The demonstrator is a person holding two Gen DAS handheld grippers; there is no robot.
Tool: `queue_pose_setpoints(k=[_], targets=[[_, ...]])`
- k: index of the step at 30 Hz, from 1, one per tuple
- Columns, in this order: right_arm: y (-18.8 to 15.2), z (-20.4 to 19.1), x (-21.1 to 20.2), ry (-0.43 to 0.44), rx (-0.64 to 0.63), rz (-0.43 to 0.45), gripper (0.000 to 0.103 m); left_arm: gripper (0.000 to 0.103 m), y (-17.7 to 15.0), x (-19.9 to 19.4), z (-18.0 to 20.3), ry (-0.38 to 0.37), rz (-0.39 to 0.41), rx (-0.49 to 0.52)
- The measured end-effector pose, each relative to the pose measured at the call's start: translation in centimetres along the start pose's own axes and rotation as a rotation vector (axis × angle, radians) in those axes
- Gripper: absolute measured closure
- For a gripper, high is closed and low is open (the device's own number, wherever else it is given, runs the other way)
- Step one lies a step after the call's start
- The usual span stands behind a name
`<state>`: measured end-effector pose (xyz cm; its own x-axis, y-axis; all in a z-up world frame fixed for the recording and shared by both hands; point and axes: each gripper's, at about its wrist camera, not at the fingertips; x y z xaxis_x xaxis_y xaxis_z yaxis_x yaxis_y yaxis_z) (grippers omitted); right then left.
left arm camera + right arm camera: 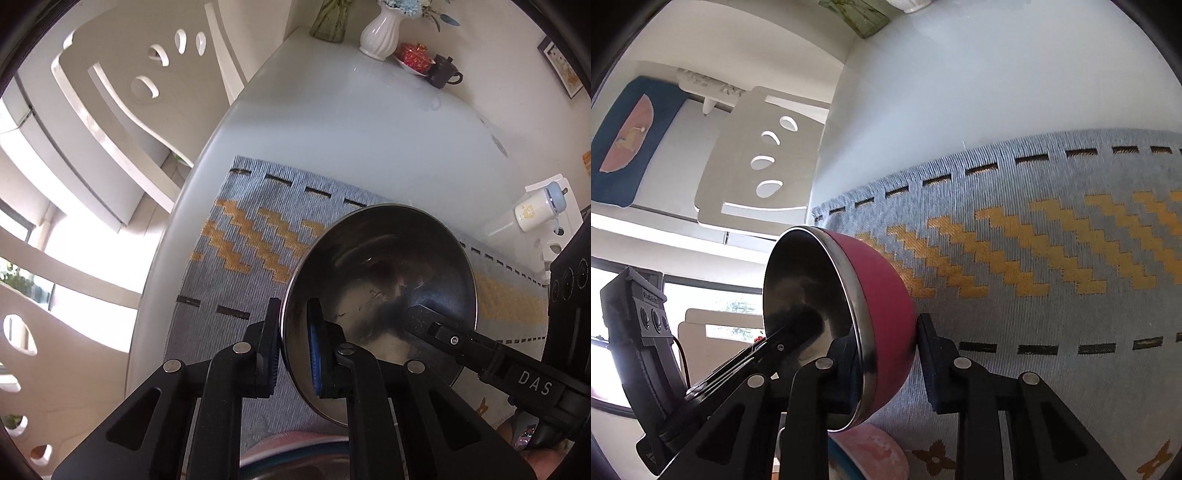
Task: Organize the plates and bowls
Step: 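Grasp the rim of the pink-bottomed steel bowl with both grippers, then lift the pink-bottomed steel bowl and lower it into the blue steel bowl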
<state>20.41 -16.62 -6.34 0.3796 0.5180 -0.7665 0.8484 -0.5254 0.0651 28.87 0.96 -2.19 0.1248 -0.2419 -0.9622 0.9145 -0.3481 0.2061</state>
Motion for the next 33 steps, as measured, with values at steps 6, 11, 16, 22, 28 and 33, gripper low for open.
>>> queue_pose_setpoints(k=[6,11,16,22,28,33], targets=[[-0.5,-0.8,-1.5,0.018,-0.011,0.014,0.077,0.093,-0.6,-1.6,0.3,0.008,0.026,0.003],[-1.2,-1.4,-2.6,0.037,-0.015,0.02,0.077,0.093,-1.1,-2.9,0.5,0.019,0.048,0.005],[-2.0,-2.4,-3.4,0.044,-0.034,0.022,0.077,0.093,-2.1,-4.2,0.4,0.025,0.069,-0.008],[-3.2,-3.2,-3.7,0.055,-0.057,0.008,0.077,0.093,-3.1,-5.4,0.0,0.037,0.087,-0.029],[-4.3,-3.9,-3.9,0.058,-0.083,-0.008,0.077,0.093,-4.1,-6.3,-0.4,0.035,0.098,-0.052],[-5.2,-4.9,-4.1,0.002,-0.134,-0.019,0.077,0.093,-5.1,-6.8,-0.4,0.044,0.112,-0.076]])
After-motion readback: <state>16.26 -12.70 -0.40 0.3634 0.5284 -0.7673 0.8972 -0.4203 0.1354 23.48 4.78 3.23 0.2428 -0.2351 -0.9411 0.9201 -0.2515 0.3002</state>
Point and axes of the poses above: each gripper's, at about its wrist camera, not at the fingertips, and x roughly the way its jaws point, z to its right, y to its top, and after that the axes turned 8 degrees about -z, right-handed
